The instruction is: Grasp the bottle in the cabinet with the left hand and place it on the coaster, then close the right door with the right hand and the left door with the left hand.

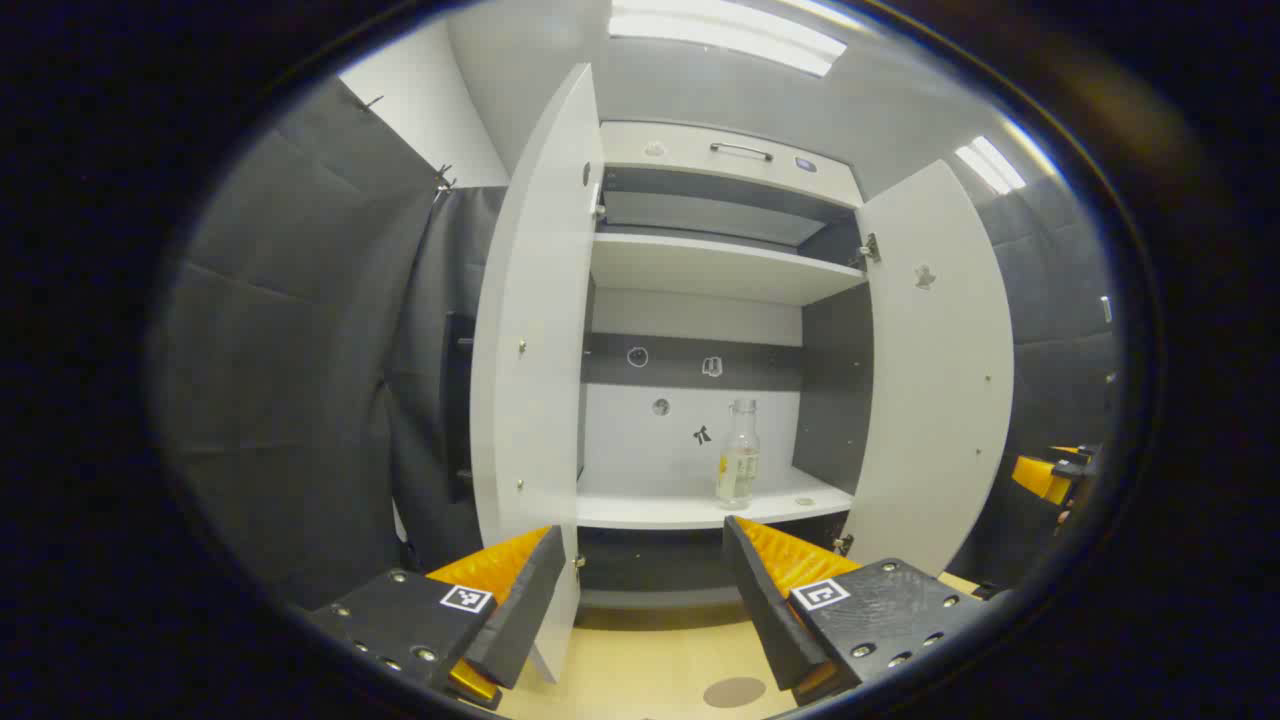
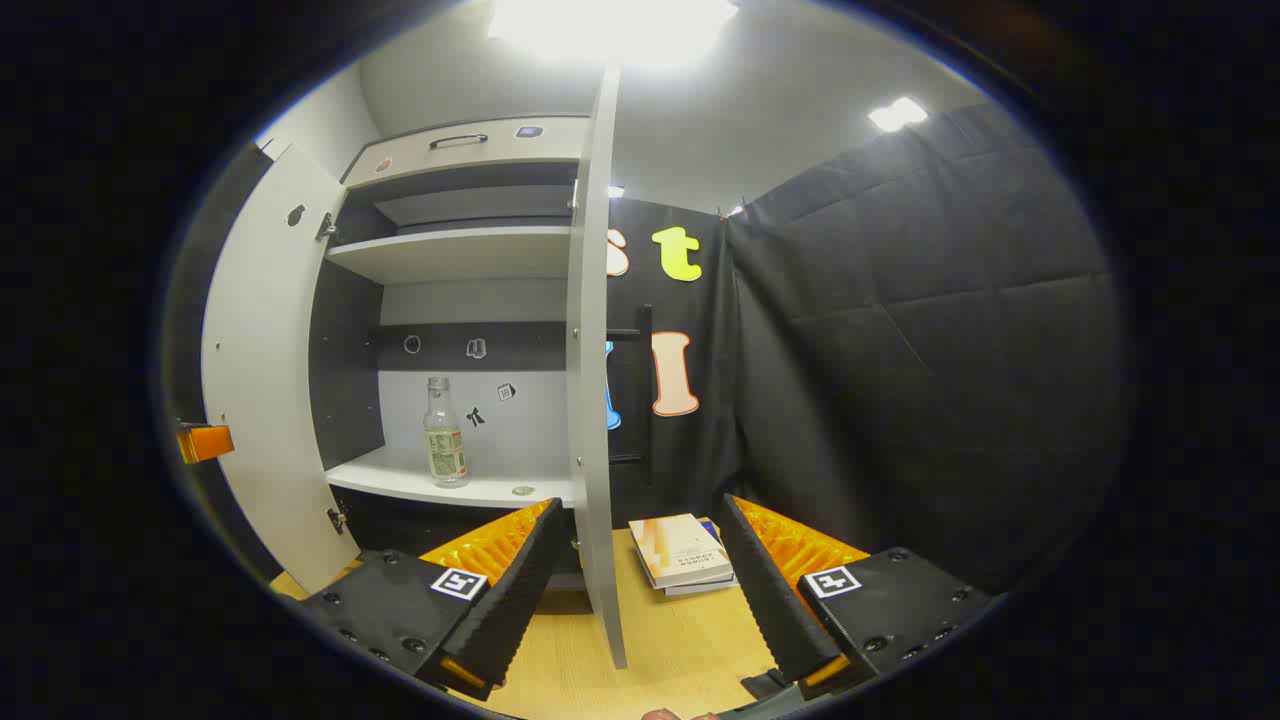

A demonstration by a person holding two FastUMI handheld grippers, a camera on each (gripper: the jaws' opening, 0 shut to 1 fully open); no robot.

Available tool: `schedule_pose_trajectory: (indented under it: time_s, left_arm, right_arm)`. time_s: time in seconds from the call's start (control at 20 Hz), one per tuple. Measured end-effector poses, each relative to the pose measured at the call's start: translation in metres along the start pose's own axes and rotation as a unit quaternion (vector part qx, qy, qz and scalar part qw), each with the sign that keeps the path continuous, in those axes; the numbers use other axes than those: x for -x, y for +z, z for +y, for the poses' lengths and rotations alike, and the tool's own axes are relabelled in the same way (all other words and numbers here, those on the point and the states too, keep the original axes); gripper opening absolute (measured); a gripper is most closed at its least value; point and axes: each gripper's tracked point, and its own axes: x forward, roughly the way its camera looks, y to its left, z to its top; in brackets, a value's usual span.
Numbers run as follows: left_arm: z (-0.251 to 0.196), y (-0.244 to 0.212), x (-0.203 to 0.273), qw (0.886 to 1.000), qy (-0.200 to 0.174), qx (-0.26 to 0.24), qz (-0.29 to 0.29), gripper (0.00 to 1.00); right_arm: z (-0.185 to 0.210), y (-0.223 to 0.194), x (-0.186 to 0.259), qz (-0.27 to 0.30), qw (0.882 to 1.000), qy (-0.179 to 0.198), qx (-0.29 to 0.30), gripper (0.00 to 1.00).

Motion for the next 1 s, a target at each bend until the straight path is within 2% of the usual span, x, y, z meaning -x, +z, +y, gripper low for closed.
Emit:
schedule_pose_trajectory:
  time_s: [0.4, 0.55, 0.6, 0.65, 0.85, 1.0]
  left_arm:
    - [-0.008, -0.009, -0.007, 1.0, -0.023, -0.003, 0.006, 0.92]
    - [-0.015, -0.008, -0.008, 0.999, -0.037, 0.012, 0.007, 0.91]
    - [-0.018, -0.007, -0.008, 0.999, -0.041, 0.018, 0.006, 0.94]
    - [-0.022, -0.006, -0.009, 0.999, -0.047, 0.021, 0.005, 0.91]
    - [-0.028, -0.007, -0.015, 0.999, -0.046, 0.005, 0.005, 0.92]
    - [-0.037, -0.01, -0.02, 0.998, -0.061, 0.005, 0.012, 0.93]
  right_arm:
    - [-0.004, 0.001, -0.002, 0.001, 1.0, -0.018, -0.01, 0.99]
    - [-0.008, 0.001, -0.002, 0.006, 1.0, -0.025, -0.008, 0.99]
    - [-0.008, 0.002, -0.002, 0.006, 1.0, -0.025, -0.01, 0.99]
    - [-0.008, 0.002, -0.002, 0.006, 1.0, -0.024, -0.013, 0.99]
    - [-0.013, 0.002, -0.002, 0.011, 1.0, -0.023, -0.012, 0.99]
    - [-0.019, 0.007, -0.003, 0.012, 0.999, -0.028, -0.012, 0.99]
